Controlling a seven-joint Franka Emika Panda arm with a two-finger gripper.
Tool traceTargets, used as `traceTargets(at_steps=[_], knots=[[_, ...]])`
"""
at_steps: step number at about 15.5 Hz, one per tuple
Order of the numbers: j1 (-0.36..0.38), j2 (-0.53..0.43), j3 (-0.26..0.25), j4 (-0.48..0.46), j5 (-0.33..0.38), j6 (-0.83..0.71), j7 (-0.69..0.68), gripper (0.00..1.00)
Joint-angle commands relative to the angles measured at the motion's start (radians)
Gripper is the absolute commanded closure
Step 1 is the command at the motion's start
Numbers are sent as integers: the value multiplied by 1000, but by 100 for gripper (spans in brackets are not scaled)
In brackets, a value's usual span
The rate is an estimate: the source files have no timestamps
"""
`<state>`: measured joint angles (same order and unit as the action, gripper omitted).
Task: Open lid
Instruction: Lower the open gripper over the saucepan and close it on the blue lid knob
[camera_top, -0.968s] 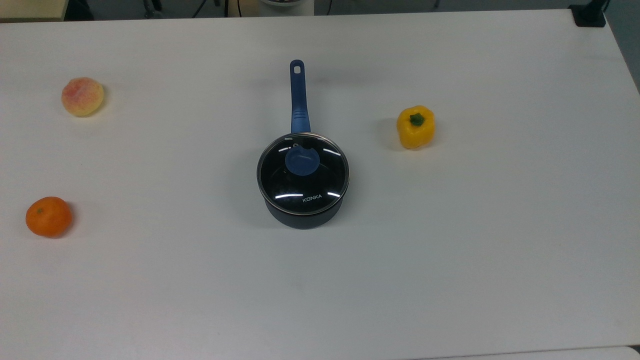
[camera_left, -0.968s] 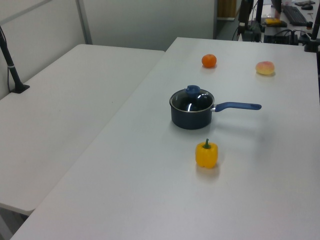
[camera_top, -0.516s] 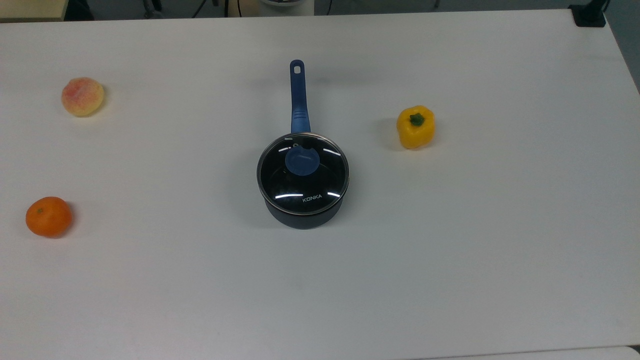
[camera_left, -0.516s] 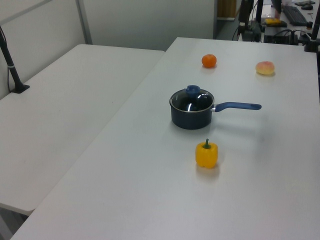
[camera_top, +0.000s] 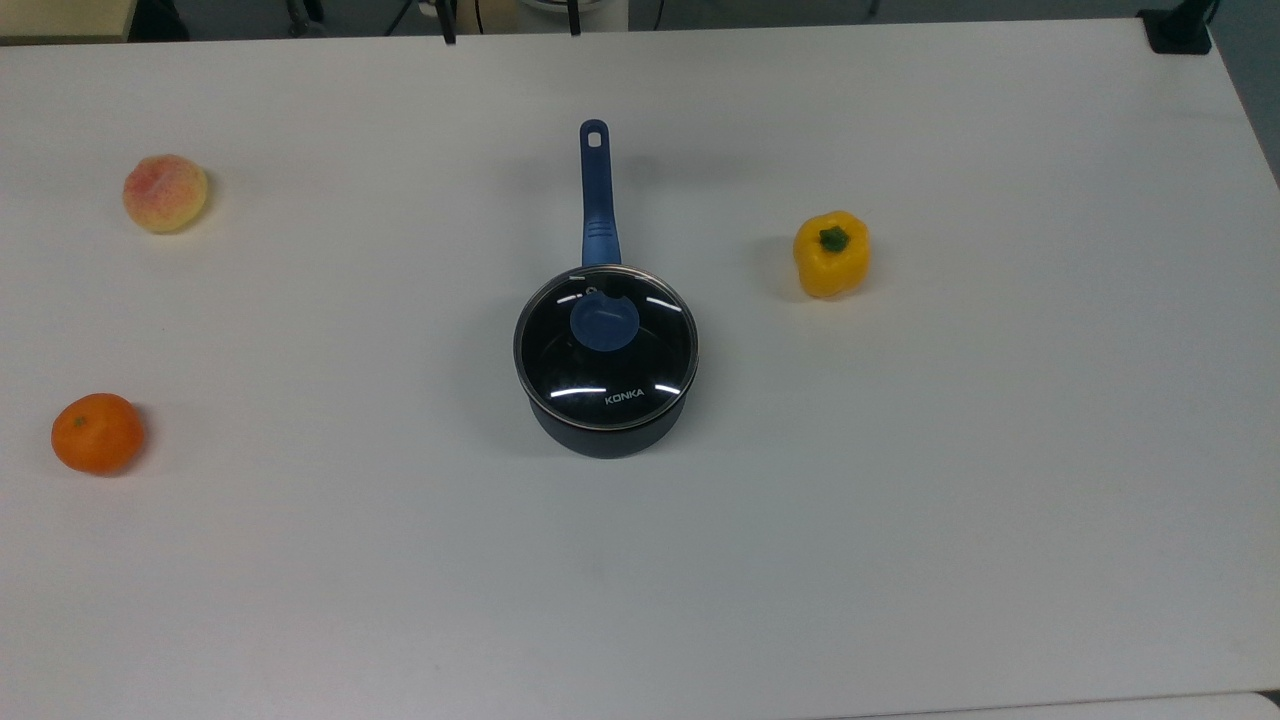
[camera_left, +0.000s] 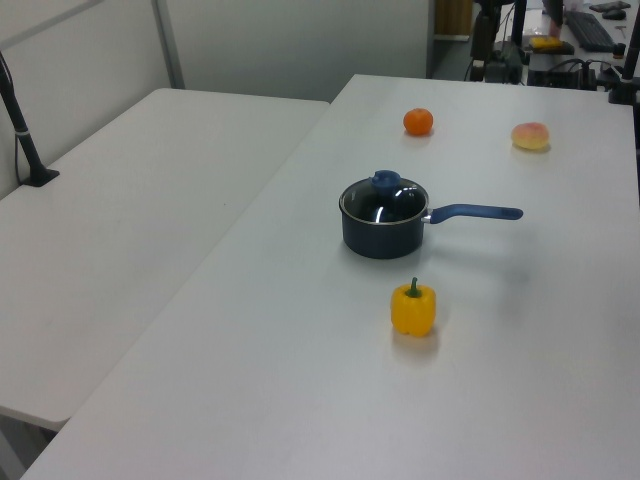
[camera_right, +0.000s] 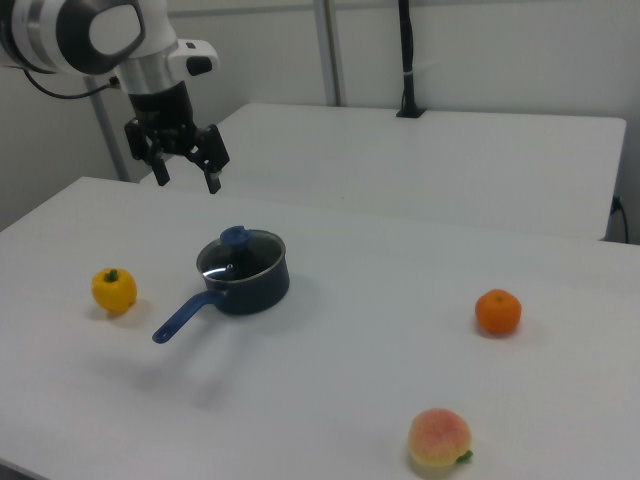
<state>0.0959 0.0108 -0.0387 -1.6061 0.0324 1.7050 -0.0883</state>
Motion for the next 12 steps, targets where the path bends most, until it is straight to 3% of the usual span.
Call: traceTargets(at_steps=[1,12], knots=[[13,34,-3,-15,-3,90,27,0],[64,179,3,-12,-11,280,160,0]])
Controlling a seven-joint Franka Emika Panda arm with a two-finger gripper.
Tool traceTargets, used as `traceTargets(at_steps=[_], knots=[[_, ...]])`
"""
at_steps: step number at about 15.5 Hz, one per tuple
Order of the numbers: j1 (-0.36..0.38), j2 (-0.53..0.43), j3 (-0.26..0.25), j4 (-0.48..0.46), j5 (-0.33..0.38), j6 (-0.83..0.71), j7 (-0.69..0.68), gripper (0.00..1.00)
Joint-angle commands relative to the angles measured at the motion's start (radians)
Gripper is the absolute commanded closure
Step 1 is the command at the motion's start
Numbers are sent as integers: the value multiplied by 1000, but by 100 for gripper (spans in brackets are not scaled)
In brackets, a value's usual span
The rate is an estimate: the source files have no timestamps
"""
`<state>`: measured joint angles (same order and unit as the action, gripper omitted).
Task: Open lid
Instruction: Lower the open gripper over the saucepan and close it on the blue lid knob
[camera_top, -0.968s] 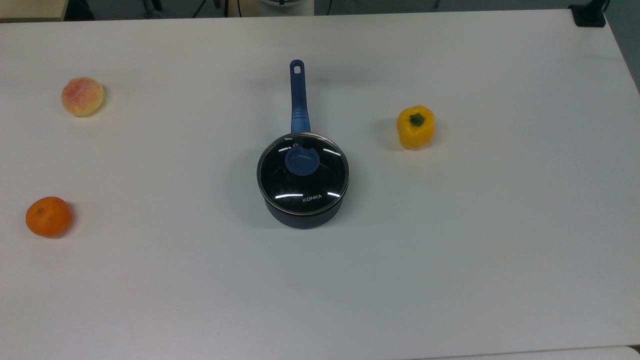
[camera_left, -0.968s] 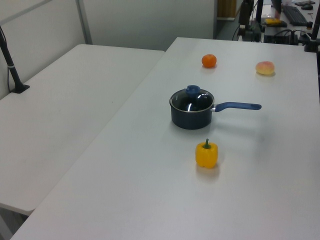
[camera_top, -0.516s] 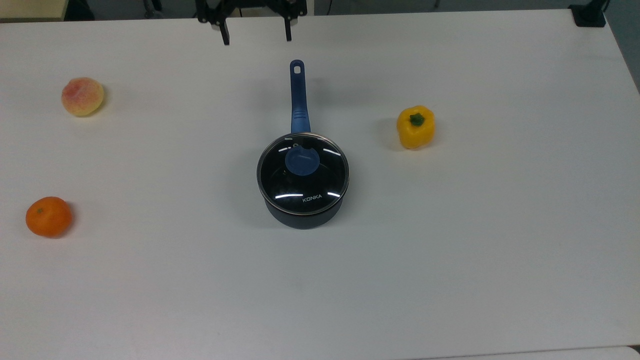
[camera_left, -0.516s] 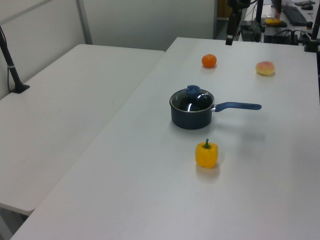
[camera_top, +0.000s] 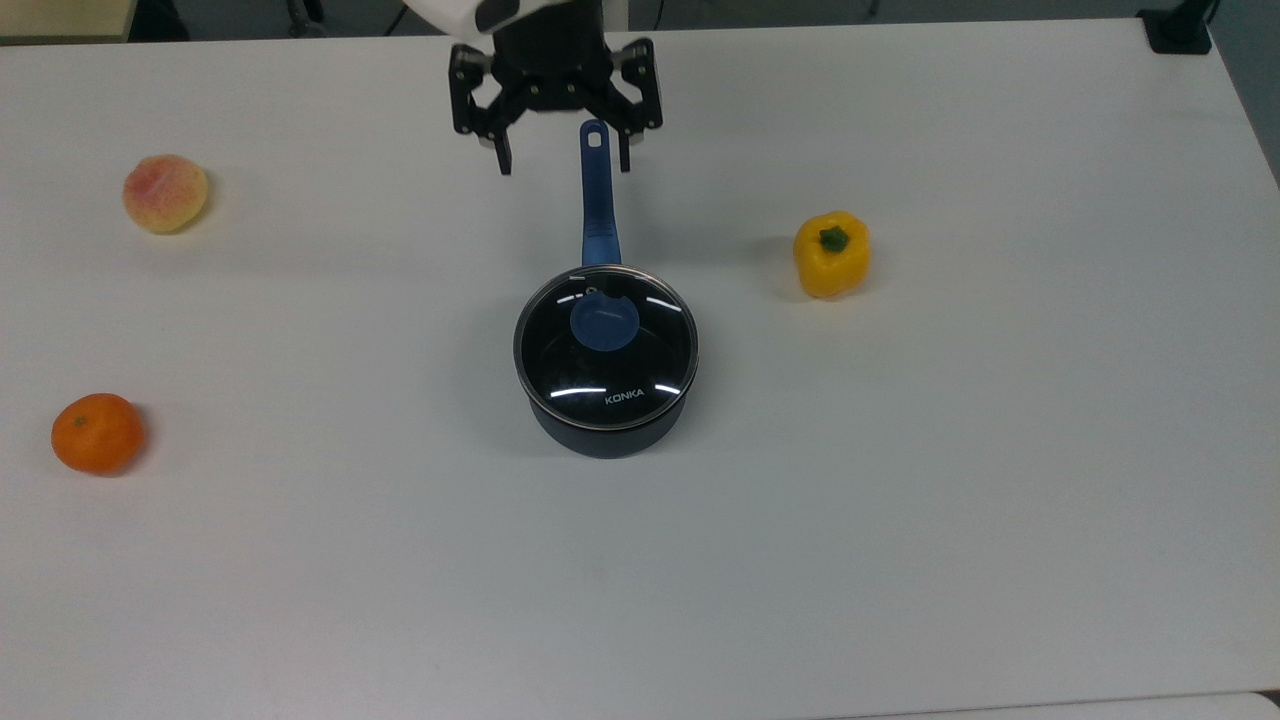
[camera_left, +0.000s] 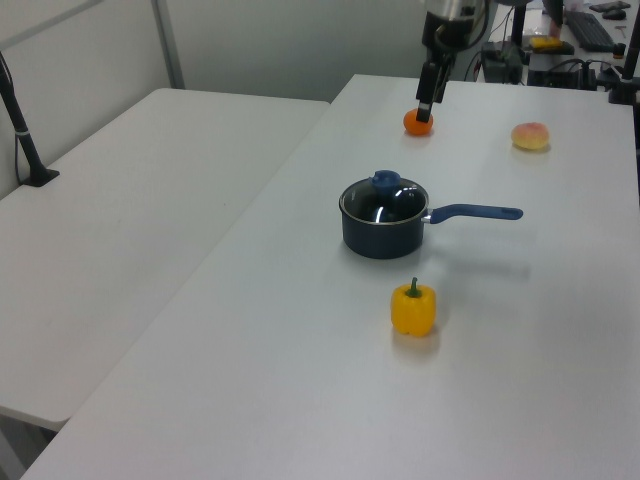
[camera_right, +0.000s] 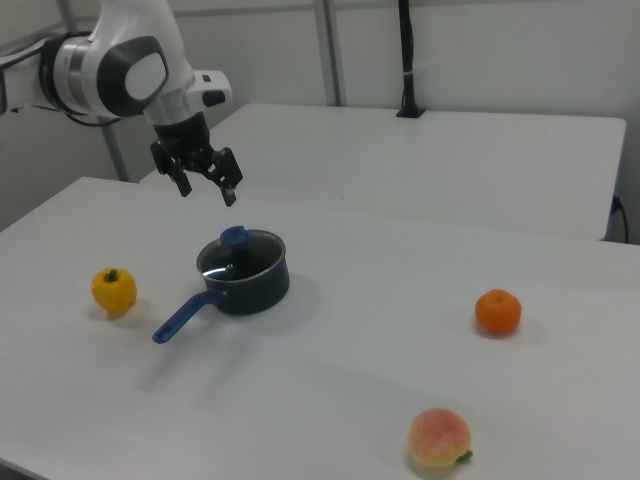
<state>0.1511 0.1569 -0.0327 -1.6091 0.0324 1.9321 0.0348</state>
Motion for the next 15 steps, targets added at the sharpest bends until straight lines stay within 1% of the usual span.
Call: traceTargets(at_steps=[1,5,7,9,11,15], knots=[[8,50,-1,-9,-11,73,39,0],[8,124,-1,-9,-16,157,48,0],[8,145,7,-9,-20,201,83,0],[7,179,27,-9,-45,246,132,0],[7,203,37,-9,-46,283,177,0],[4,228,42,-9,-48,352,263,0]])
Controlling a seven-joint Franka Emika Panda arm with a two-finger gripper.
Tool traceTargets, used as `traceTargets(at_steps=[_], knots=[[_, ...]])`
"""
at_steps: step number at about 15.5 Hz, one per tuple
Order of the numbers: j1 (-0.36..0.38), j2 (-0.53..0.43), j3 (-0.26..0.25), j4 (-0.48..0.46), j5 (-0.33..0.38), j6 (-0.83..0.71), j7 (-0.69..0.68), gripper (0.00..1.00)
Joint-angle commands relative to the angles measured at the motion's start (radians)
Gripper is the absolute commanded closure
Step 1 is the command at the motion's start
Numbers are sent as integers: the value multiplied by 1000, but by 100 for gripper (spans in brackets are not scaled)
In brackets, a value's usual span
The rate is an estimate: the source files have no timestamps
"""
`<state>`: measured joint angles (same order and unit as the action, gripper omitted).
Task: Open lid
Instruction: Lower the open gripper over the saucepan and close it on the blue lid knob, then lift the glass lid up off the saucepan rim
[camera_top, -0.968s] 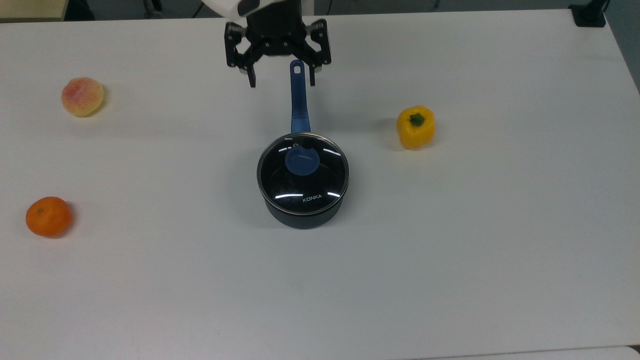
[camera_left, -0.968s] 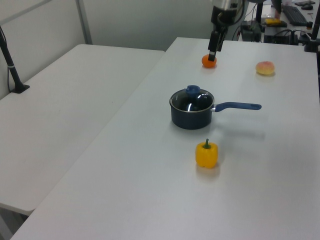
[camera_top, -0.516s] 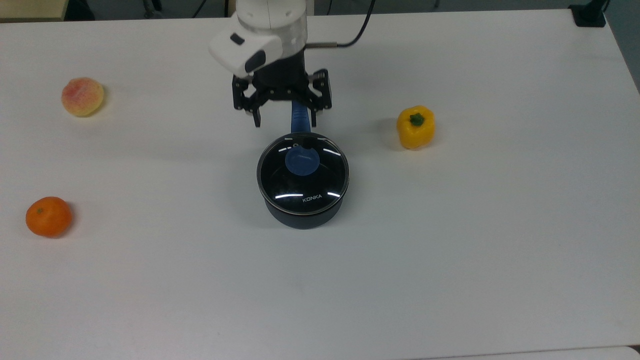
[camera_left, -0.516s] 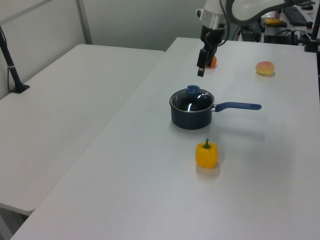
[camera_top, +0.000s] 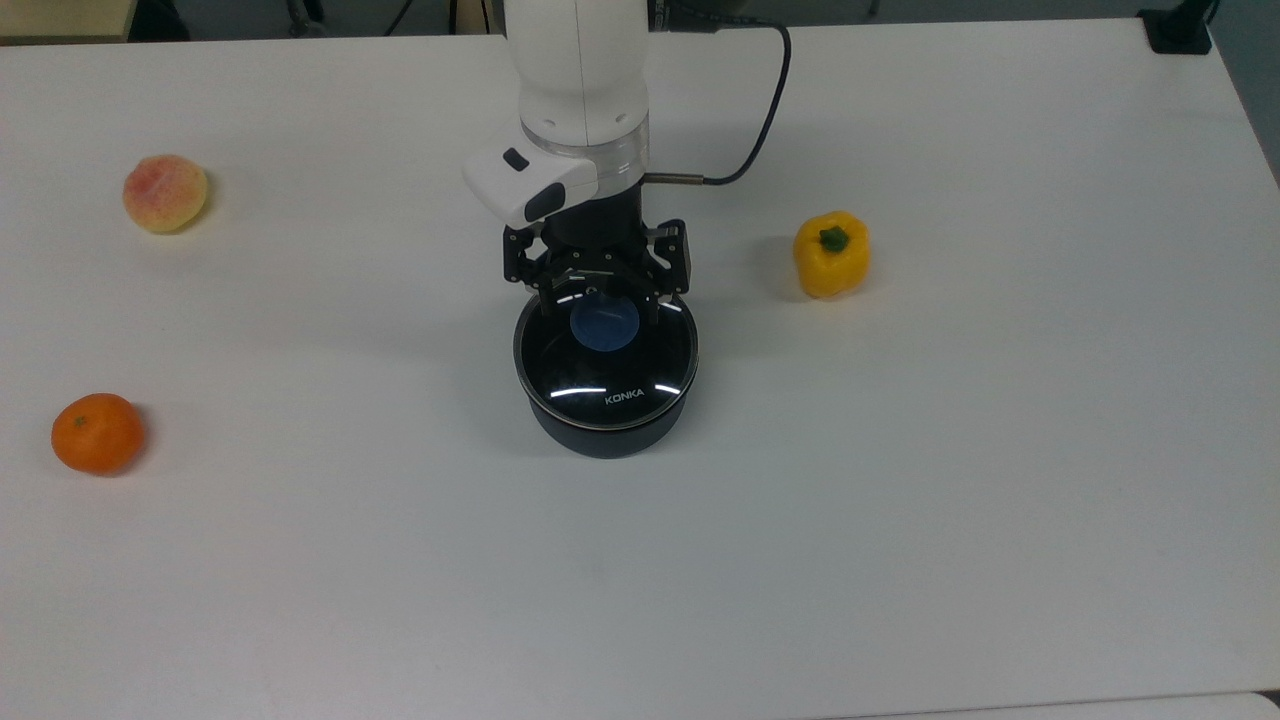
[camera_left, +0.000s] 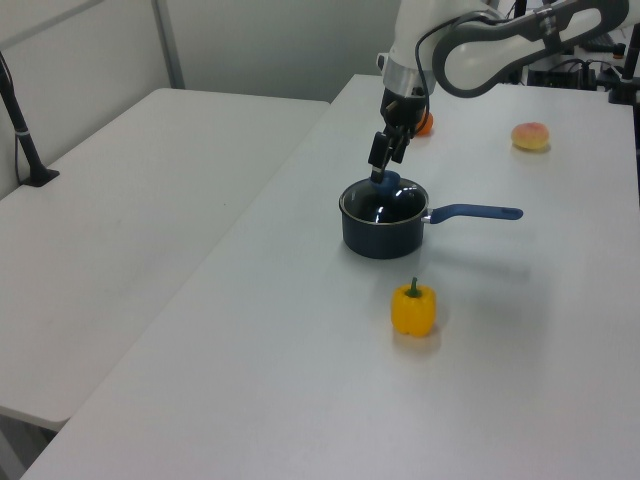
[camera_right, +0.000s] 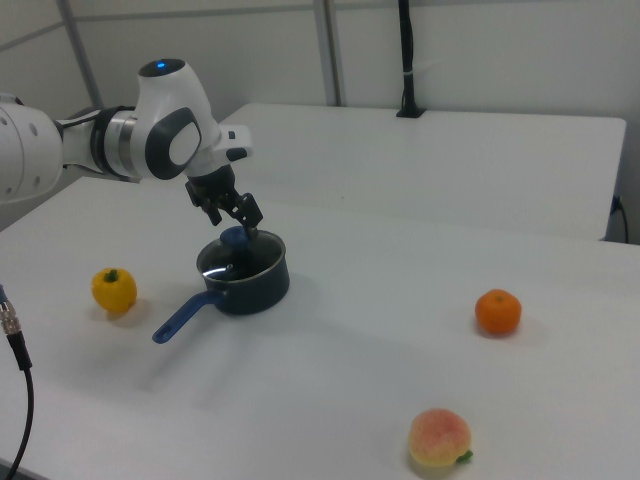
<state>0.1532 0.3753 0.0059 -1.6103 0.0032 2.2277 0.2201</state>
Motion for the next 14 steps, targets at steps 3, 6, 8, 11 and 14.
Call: traceTargets(at_steps=[3,6,8,11,14], knots=[[5,17,5,-10,-37,62,82,0],[0,17,34,-14,-63,61,84,0],[-1,17,37,-17,-74,61,79,19],[-1,17,39,-23,-75,59,79,61],[-4,17,39,-22,-77,59,76,87]])
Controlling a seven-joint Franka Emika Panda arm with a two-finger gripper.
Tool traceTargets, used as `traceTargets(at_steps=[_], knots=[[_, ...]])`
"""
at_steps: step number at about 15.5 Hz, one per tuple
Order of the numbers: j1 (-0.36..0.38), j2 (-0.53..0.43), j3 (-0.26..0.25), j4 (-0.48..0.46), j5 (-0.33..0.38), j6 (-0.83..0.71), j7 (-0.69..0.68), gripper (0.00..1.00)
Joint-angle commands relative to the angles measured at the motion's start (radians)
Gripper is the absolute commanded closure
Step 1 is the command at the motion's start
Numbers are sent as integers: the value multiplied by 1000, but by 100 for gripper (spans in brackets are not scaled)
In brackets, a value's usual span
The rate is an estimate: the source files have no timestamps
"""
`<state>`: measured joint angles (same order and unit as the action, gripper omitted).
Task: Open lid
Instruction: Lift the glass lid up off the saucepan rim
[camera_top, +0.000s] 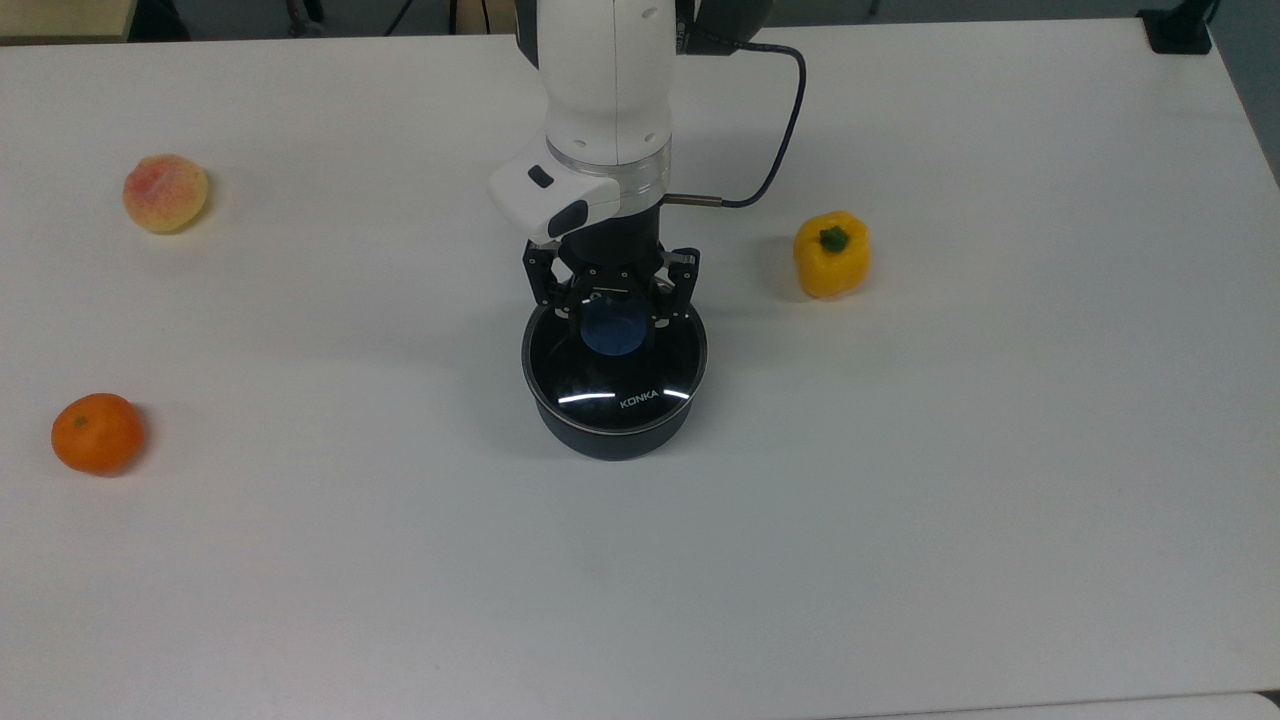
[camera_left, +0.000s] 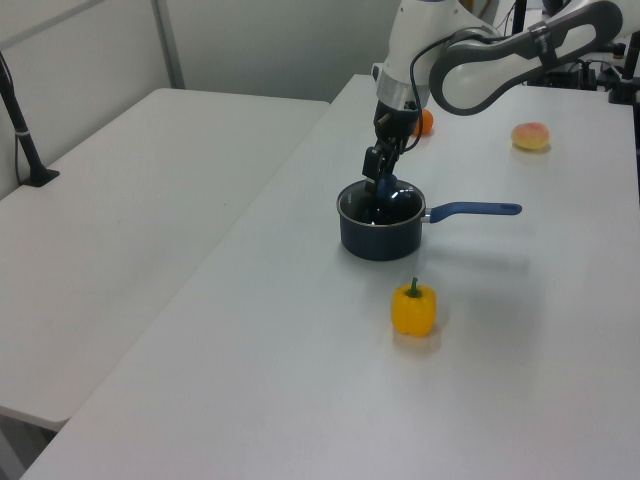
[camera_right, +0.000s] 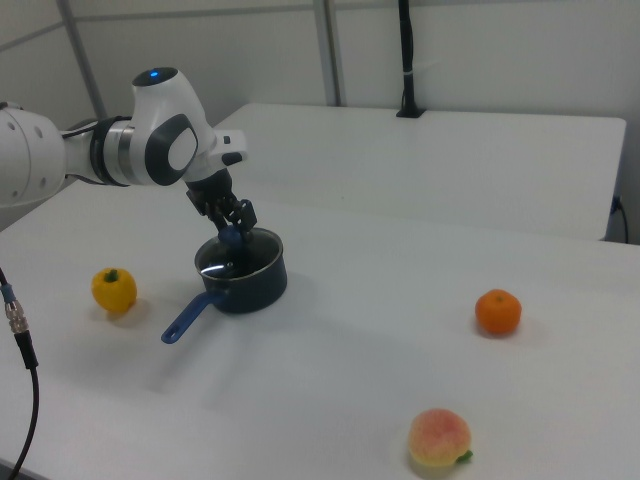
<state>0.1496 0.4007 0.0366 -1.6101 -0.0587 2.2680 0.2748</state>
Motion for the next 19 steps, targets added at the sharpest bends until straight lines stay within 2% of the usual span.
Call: traceTargets(at_steps=[1,3,10,15,19], knots=[[-1,-8,8,-22,-16,19,20,92],[-1,-11,8,-22,-23,13,11,97],[-31,-86,8,-21,-15,-33,-11,97],[-64,-236,6,-30,-6,-252,-103,98],[-108,-359,-3,-69,-4,-433,-267,99]])
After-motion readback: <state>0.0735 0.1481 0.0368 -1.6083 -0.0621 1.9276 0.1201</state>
